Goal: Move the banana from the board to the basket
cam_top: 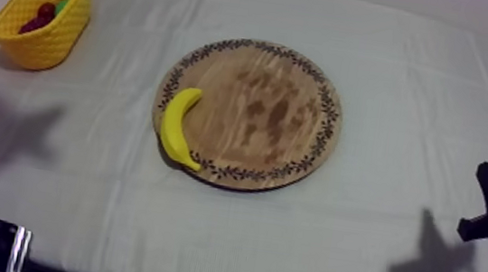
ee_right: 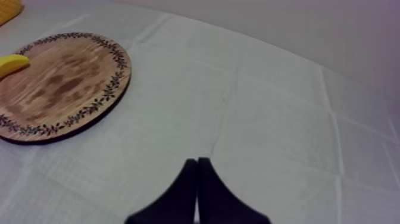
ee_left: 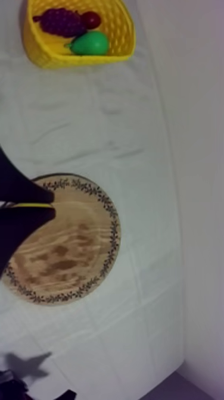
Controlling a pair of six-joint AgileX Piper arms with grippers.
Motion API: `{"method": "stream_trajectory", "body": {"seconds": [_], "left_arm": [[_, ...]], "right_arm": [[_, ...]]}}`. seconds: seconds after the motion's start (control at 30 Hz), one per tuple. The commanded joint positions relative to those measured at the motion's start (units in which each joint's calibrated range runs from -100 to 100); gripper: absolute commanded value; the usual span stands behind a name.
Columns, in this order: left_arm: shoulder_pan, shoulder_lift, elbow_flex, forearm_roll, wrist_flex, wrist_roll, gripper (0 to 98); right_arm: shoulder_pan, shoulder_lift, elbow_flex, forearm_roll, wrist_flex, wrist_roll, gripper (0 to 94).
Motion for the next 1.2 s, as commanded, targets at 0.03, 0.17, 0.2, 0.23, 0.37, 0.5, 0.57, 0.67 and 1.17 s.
{"method": "stream_trajectory", "body": {"seconds": [0.03, 0.17, 0.2, 0.23, 0.37, 0.5, 0.57, 0.67, 1.17], "left_arm": [[0.9, 7.4, -4.0, -0.59, 1.8, 3.4, 0.0], [1.8, 14.4, -8.1, -0.86, 4.2, 6.8, 0.0], [2.0, 16.1, -8.9, -0.92, 4.9, 7.7, 0.0], [2.2, 17.7, -9.6, -0.97, 5.7, 8.6, 0.0], [2.8, 23.0, -11.2, -1.05, 8.5, 12.1, 0.0], [3.1, 27.3, -12.2, -0.7, 11.3, 14.5, 0.0], [3.1, 29.2, -13.0, -0.35, 12.6, 15.4, 0.0], [3.1, 31.6, -14.4, -0.01, 14.5, 16.5, 0.0], [4.9, 35.0, -15.7, 1.45, 18.1, 19.1, 40.5]], "right_arm": [[0.0, 0.0, 0.0, 0.0, 0.0, 0.0, 0.2], [0.0, 0.0, 0.0, 0.0, 0.0, 0.0, 0.2], [0.0, 0.0, 0.0, 0.0, 0.0, 0.0, 0.2], [0.0, 0.0, 0.0, 0.0, 0.0, 0.0, 0.2], [0.0, 0.0, 0.0, 0.0, 0.0, 0.0, 0.2], [0.0, 0.0, 0.0, 0.0, 0.0, 0.0, 0.2], [0.0, 0.0, 0.0, 0.0, 0.0, 0.0, 0.2], [0.0, 0.0, 0.0, 0.0, 0.0, 0.0, 0.2], [0.0, 0.0, 0.0, 0.0, 0.0, 0.0, 0.2]]}}
